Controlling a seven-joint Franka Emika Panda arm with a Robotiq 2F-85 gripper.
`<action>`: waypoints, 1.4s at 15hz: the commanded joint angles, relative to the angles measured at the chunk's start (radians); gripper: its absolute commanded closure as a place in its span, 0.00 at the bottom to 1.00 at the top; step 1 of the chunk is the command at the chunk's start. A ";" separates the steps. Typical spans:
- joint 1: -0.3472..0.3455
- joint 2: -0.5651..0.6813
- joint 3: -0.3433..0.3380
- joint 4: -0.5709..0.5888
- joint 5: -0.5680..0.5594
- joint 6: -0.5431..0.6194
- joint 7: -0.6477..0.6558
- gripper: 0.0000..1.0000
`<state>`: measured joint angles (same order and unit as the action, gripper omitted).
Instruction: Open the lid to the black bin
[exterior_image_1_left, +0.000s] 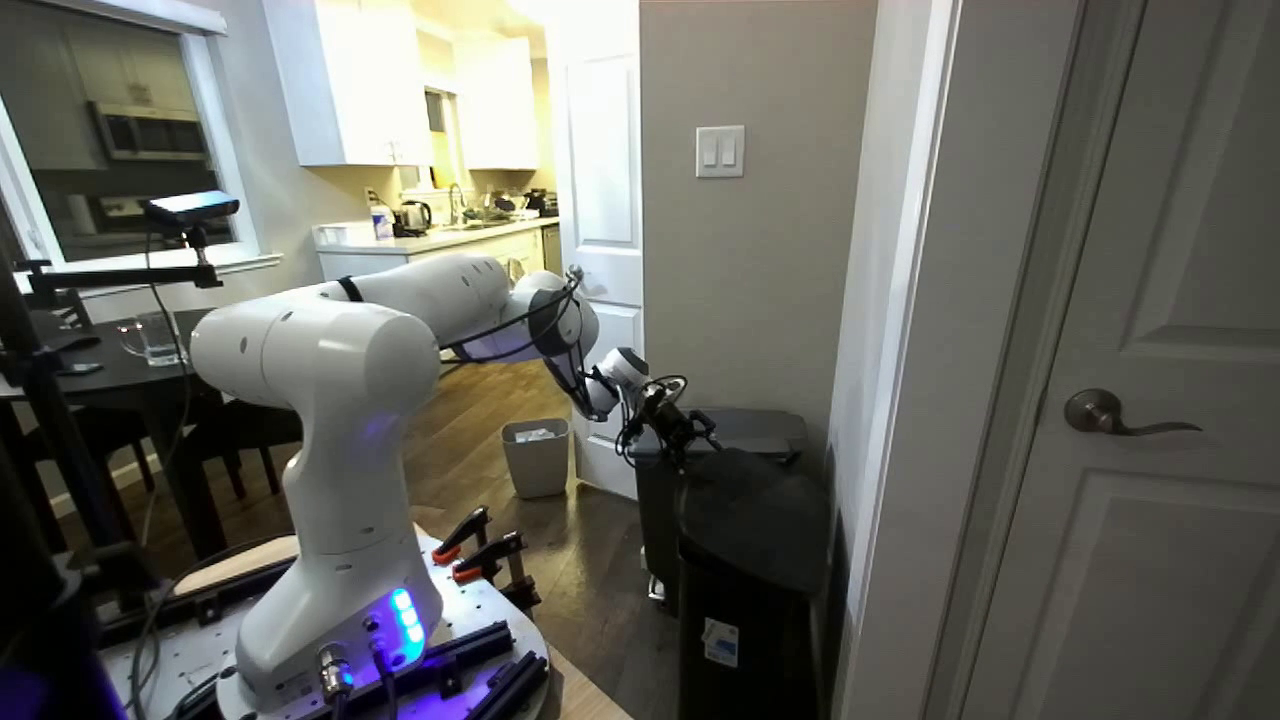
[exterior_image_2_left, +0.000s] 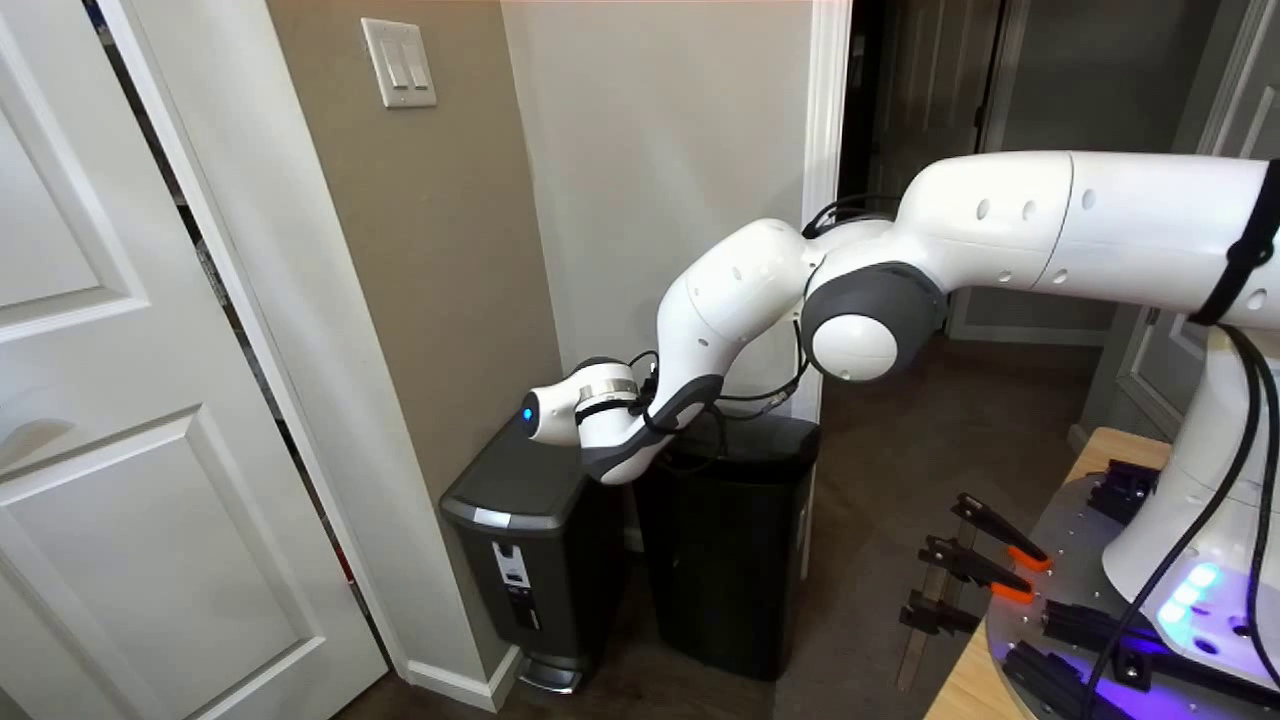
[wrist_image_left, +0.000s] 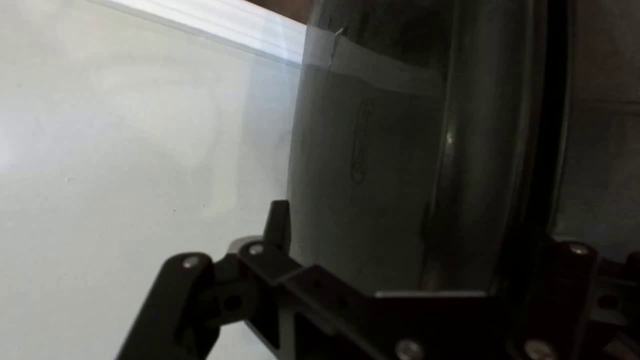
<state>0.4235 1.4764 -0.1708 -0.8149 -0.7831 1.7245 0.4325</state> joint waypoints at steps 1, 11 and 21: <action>-0.015 -0.022 0.011 -0.001 0.046 -0.026 0.072 0.00; -0.038 -0.028 0.014 -0.007 0.079 -0.014 0.202 0.00; -0.024 -0.006 0.000 0.012 0.105 -0.002 0.202 0.00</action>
<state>0.3929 1.4700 -0.1583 -0.8046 -0.6922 1.7215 0.6394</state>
